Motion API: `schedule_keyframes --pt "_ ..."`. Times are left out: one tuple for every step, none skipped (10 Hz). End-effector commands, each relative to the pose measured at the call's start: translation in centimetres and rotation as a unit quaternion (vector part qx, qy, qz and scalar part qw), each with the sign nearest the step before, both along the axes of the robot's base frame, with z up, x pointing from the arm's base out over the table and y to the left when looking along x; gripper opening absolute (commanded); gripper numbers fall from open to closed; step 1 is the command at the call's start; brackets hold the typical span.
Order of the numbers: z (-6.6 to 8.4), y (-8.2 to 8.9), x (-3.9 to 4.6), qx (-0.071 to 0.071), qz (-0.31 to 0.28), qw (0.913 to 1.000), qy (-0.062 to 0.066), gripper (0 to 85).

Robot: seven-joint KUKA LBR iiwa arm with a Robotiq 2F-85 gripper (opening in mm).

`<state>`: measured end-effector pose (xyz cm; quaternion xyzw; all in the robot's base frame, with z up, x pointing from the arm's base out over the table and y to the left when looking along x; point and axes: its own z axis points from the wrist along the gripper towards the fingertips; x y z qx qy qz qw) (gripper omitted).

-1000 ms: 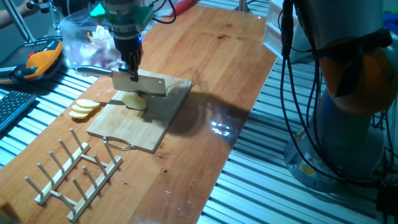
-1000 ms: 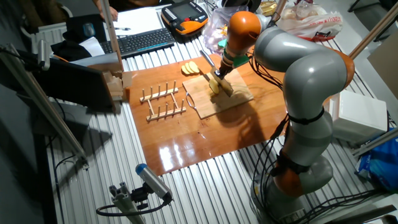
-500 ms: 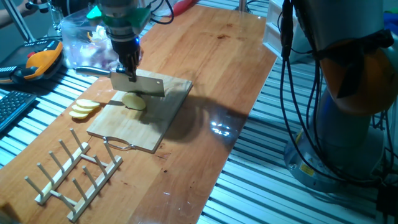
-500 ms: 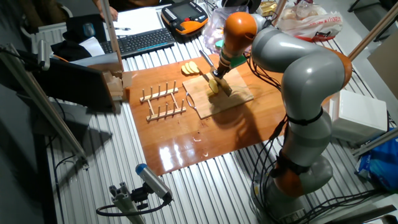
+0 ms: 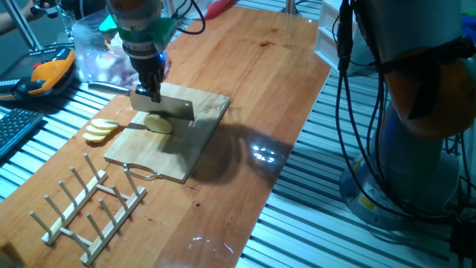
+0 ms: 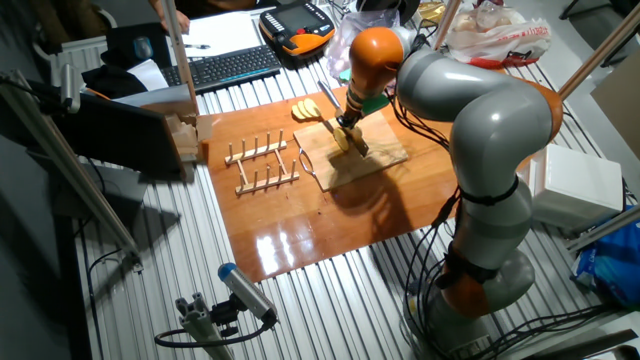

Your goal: Chop the potatoes

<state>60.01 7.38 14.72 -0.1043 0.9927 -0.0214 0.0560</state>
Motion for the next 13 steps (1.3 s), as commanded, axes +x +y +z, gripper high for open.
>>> schedule_keyframes --pt "-0.3 0.0 -0.04 0.0 0.0 1.0 0.0 0.0" --pt "-0.4 0.0 -0.01 0.001 0.0 1.0 -0.001 0.0" --pt "-0.4 0.1 0.01 0.001 0.0 1.0 -0.001 0.0" --pt "-0.5 0.2 0.02 0.001 -0.001 1.0 -0.002 0.0" --pt "-0.8 0.3 0.07 -0.001 -0.003 1.0 -0.005 0.0" --pt "-1.1 0.4 0.14 0.001 -0.003 1.0 -0.007 0.0" --pt "-1.4 0.6 0.23 0.001 -0.004 1.0 -0.007 0.0" --pt "-1.5 0.8 0.25 0.001 -0.005 1.0 -0.007 0.0" --pt "-1.6 1.0 0.16 -0.002 -0.008 0.9999 -0.007 0.0" --pt "-1.7 1.3 0.04 -0.009 -0.012 0.9999 -0.007 0.0" --pt "-1.8 1.6 -0.04 -0.012 -0.017 0.9998 -0.007 0.0" --pt "-2.1 1.8 0.02 -0.016 -0.019 0.9997 -0.006 0.0" --pt "-2.4 1.9 0.13 -0.016 -0.019 0.9997 -0.005 0.0"
